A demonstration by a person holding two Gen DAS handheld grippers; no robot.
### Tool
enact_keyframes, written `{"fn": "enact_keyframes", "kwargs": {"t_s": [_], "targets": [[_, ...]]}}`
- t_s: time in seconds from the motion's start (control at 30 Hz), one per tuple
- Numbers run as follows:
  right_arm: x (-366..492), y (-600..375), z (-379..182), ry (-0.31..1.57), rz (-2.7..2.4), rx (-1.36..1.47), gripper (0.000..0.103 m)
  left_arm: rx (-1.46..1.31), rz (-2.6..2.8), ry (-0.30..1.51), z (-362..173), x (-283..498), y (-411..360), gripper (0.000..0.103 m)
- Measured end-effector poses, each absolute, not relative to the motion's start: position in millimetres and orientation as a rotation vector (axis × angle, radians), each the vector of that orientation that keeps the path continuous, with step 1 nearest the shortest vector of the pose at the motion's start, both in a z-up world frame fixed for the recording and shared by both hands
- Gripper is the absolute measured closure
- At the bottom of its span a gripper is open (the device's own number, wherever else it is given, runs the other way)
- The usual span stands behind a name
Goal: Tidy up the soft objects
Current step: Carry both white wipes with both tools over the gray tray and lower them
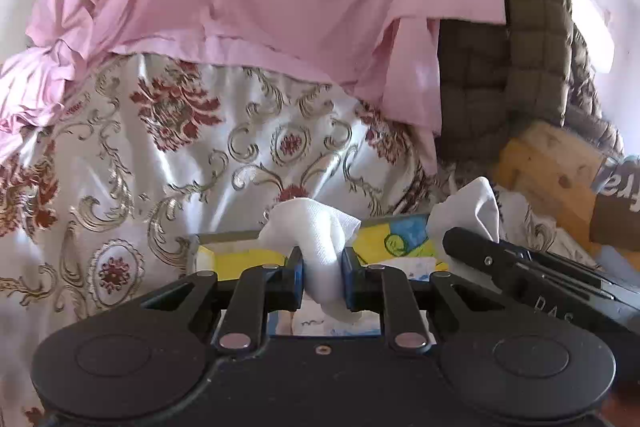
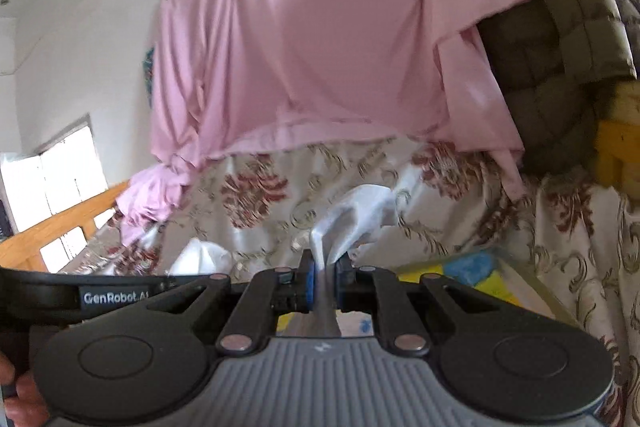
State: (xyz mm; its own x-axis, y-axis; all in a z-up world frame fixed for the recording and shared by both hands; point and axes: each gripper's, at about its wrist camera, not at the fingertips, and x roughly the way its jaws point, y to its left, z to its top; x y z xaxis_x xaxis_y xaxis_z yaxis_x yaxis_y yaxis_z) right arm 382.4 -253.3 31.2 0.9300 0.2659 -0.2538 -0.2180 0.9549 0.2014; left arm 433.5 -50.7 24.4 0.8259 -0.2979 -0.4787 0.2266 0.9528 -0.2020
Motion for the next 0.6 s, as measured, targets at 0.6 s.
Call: {"fn": "enact_keyframes", "kwargs": {"t_s": [0.6], "targets": [[410.1, -285.1, -12.0, 0.467, 0.207, 0.377, 0.086, -0.148, -0.245, 0.704, -12.1, 462.8, -62.2, 0.081]]}}
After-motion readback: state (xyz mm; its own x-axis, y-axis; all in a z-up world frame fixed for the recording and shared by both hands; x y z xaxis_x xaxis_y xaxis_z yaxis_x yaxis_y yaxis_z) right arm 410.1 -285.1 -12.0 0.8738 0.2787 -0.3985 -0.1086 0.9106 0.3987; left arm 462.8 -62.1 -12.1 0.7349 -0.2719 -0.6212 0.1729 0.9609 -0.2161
